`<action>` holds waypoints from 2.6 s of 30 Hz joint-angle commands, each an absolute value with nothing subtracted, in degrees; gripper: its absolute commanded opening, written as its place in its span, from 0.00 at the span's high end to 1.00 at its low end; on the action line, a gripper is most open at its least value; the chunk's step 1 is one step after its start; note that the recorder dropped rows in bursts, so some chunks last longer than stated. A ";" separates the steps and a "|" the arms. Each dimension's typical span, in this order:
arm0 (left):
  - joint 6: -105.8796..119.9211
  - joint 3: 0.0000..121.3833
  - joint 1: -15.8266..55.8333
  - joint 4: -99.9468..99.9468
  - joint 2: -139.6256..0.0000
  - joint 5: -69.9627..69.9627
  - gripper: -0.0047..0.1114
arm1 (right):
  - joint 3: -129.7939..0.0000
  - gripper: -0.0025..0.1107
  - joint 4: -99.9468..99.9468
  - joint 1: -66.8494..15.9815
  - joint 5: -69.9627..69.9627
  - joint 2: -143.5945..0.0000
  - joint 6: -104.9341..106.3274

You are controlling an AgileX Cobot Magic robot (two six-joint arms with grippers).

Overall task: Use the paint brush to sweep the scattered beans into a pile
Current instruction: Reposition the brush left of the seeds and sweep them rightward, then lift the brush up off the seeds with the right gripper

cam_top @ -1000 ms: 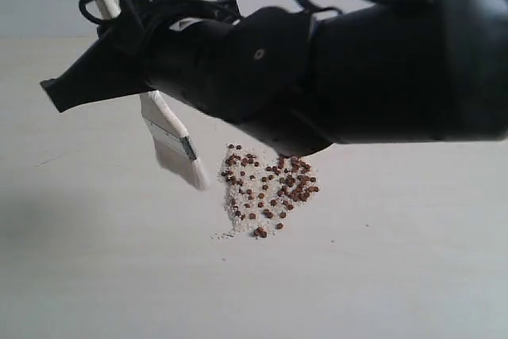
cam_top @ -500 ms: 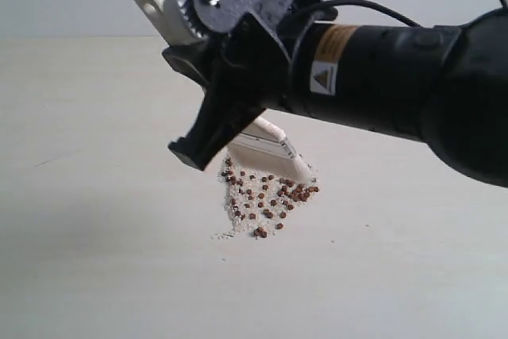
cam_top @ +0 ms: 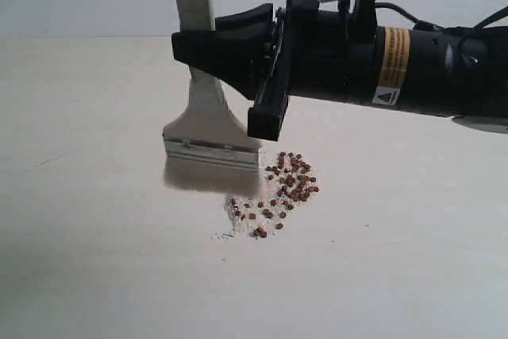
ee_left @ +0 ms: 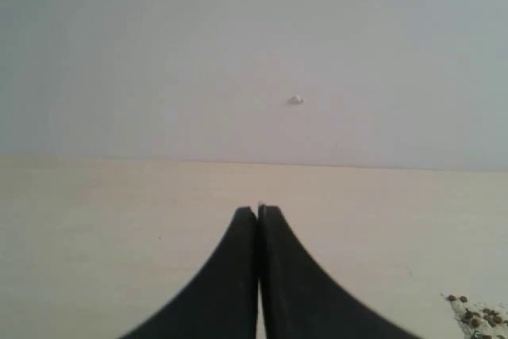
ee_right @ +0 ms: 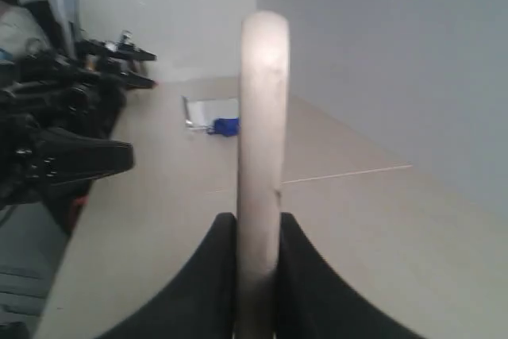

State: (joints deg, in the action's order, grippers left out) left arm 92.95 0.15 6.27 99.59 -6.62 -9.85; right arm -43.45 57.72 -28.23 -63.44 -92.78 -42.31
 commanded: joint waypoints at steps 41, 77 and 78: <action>92.95 0.00 6.51 99.95 -6.34 -9.76 0.96 | -41.58 0.98 25.81 -27.22 -68.35 -110.15 -36.32; 92.95 0.00 6.51 99.95 -6.34 -9.76 0.96 | -39.31 0.98 -66.63 -51.28 -68.78 -104.85 47.97; 92.95 0.00 6.51 99.95 -6.34 -9.76 0.96 | -39.31 0.98 -66.33 -51.28 -69.09 -106.59 46.11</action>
